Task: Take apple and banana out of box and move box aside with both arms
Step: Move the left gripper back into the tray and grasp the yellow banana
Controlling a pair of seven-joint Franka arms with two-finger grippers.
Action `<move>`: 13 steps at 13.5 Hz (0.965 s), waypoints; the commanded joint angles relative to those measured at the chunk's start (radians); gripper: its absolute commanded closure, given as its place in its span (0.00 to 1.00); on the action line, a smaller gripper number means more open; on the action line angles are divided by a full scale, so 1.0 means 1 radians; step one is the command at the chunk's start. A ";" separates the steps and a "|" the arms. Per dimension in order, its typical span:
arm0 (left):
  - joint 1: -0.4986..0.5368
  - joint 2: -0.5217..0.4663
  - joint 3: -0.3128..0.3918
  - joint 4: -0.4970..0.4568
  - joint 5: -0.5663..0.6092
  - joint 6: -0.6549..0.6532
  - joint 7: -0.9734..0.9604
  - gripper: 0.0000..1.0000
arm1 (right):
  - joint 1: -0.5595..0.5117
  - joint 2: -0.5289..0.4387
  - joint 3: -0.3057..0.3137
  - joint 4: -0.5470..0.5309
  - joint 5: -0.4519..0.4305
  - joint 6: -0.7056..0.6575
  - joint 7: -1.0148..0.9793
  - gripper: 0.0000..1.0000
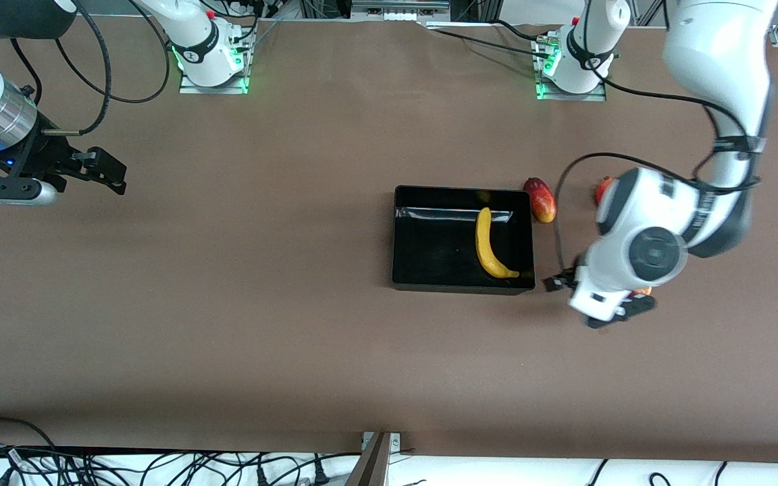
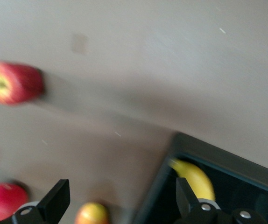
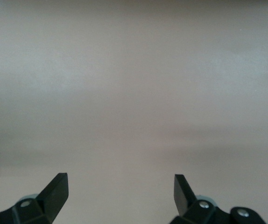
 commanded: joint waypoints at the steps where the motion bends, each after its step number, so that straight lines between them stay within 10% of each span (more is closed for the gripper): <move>1: -0.058 0.029 0.002 -0.003 -0.037 0.009 -0.115 0.00 | -0.009 -0.005 0.007 0.007 -0.010 -0.006 0.007 0.00; 13: -0.108 0.078 -0.073 -0.237 -0.040 0.346 -0.149 0.00 | -0.009 -0.005 0.007 0.005 -0.010 -0.010 0.007 0.00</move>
